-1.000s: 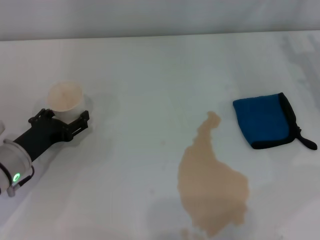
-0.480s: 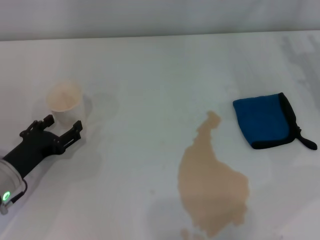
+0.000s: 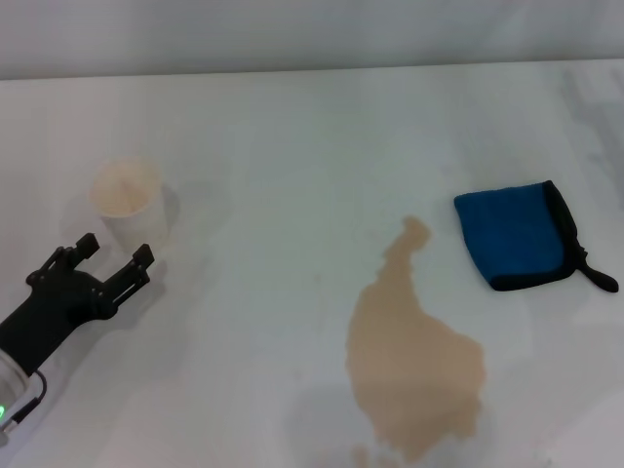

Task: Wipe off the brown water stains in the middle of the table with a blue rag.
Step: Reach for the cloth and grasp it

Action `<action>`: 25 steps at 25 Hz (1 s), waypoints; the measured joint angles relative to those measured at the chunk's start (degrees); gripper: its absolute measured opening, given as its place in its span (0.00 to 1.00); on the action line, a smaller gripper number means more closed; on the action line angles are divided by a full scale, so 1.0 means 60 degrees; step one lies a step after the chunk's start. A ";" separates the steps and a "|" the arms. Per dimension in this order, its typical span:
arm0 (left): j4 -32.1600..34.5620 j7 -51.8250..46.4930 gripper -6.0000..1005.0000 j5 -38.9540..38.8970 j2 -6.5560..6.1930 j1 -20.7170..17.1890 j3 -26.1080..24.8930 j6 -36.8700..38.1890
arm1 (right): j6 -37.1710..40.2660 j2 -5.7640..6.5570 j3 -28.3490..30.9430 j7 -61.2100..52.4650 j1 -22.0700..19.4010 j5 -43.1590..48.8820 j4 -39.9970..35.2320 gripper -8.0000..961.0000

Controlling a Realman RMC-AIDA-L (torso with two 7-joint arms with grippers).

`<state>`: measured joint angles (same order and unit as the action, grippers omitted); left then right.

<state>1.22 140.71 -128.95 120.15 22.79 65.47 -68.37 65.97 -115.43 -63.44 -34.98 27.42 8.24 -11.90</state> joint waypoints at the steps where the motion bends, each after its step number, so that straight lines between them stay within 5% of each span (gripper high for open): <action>1: 0.0003 -0.0001 0.86 -0.0015 0.0002 -0.0089 -0.0008 -0.0183 | -0.0007 0.0000 -0.0001 0.0000 0.0000 0.0000 0.0003 0.90; 10: -0.0139 -0.0001 0.86 -0.0414 0.0004 -0.0694 -0.0025 -0.1660 | -0.0299 0.0042 -0.0103 -0.0053 0.0000 0.0116 -0.0007 0.90; 25: -0.0146 -0.0001 0.86 -0.3334 -0.0044 -0.1393 -0.0027 -0.2696 | -0.2302 0.0253 -0.1176 -0.0670 0.0064 0.1507 -0.1112 0.90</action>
<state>0.34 140.71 -148.96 119.89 14.43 65.31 -84.54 52.16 -113.91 -70.50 -39.00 27.81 17.29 -18.58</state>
